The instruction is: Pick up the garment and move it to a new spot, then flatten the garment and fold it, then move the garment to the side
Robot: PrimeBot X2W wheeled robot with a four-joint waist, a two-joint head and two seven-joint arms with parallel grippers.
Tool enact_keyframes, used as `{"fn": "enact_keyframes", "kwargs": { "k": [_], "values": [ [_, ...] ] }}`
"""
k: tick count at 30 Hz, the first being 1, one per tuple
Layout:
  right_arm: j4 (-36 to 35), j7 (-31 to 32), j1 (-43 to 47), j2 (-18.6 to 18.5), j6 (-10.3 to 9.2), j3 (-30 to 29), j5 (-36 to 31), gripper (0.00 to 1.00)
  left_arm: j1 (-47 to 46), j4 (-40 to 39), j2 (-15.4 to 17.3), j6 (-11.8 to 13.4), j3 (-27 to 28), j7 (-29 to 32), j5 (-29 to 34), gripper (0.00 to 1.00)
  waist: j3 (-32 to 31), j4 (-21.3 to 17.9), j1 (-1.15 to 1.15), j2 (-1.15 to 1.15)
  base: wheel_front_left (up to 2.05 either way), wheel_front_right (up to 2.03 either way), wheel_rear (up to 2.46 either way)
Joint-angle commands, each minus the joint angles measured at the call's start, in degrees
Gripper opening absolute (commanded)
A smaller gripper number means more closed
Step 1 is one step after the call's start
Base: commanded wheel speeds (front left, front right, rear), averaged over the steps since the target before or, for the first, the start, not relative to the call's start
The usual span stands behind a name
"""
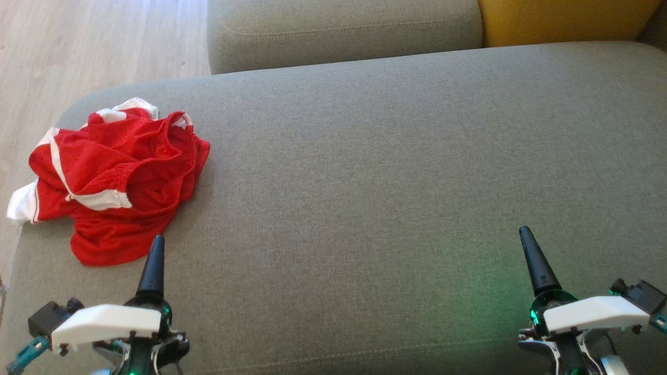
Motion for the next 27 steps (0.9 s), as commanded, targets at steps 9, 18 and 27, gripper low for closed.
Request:
{"fn": "enact_keyframes", "kwargs": {
  "k": [9, 18, 27],
  "values": [
    [-3.45, -1.95, -2.66, -0.39, 0.0, 2.18, -8.15, 1.0, -2.88, -5.23, 0.68, 2.59, -0.97, -1.91, 9.37, 1.0, 0.03, -0.14, 0.0, 0.0, 0.0, 0.0, 0.0],
    [-4.37, -3.44, -2.97, -0.44, 0.0, 3.63, -15.12, 1.0, -2.7, -6.43, 0.73, 3.71, -1.98, -3.42, 16.13, 1.0, 0.02, -0.24, 0.0, 0.0, 0.0, 0.0, 0.0],
    [-6.13, -5.11, -3.16, -0.51, 0.0, 5.04, -22.39, 1.0, -2.81, -8.54, 0.85, 6.15, -3.29, -5.1, 24.19, 1.0, 0.21, -0.24, 0.0, 0.0, 0.0, 0.0, 0.0]
  ]
}}
